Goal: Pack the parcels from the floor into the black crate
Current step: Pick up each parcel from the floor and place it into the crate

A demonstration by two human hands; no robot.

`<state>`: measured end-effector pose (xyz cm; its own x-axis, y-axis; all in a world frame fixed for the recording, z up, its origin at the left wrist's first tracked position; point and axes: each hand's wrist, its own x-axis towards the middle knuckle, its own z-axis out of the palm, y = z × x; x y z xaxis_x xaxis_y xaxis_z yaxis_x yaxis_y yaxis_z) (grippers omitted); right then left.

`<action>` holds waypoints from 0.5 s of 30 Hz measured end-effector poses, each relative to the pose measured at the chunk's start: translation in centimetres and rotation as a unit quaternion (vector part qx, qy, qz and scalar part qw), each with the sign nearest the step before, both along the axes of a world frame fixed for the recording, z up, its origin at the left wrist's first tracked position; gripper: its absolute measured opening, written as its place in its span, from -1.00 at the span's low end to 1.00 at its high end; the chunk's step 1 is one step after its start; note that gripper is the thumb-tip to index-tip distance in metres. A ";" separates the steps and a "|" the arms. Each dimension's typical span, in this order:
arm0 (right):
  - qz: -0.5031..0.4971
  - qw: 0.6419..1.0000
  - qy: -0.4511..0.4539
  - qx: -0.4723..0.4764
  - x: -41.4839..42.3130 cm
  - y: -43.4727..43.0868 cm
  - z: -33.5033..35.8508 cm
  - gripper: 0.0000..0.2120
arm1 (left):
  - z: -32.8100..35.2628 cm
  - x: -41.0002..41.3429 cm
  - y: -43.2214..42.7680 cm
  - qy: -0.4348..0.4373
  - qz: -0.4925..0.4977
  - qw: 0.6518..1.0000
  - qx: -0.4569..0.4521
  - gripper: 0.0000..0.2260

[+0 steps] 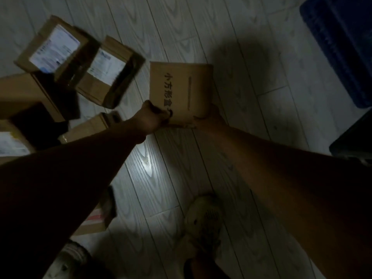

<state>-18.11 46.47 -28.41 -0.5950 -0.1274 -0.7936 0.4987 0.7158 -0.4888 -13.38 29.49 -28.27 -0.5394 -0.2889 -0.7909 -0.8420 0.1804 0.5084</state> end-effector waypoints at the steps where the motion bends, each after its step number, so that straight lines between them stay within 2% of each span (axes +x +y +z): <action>1: -0.006 1.000 0.006 -0.003 0.5 -0.1 0.6 -0.05 | 0.5 0.3 -0.1 -0.001 0.003 1.000 0.004 -0.48; 4: -0.013 0.999 0.036 0.001 1.6 -0.7 5.1 -0.24 | 4.7 1.3 -1.4 0.025 0.004 1.000 -0.018 -0.46; 6: -0.006 0.999 0.048 -0.014 2.1 -1.3 9.5 -0.29 | 10.2 2.0 -2.7 0.050 0.013 0.999 -0.010 -0.39; 11: 0.027 0.995 0.081 -0.055 3.8 -5.9 25.3 -0.30 | 26.0 5.3 -7.2 0.095 0.022 0.995 -0.003 -0.54; 15: 0.040 0.990 0.107 -0.079 6.9 -10.0 39.7 -0.27 | 40.5 9.1 -10.7 0.132 0.039 0.990 -0.030 -0.57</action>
<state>-11.22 36.46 11.25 -0.7306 -0.2938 -0.6163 0.3161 0.6546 -0.6868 -4.23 18.80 12.23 -0.6993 -0.3797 -0.6057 -0.6939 0.1572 0.7027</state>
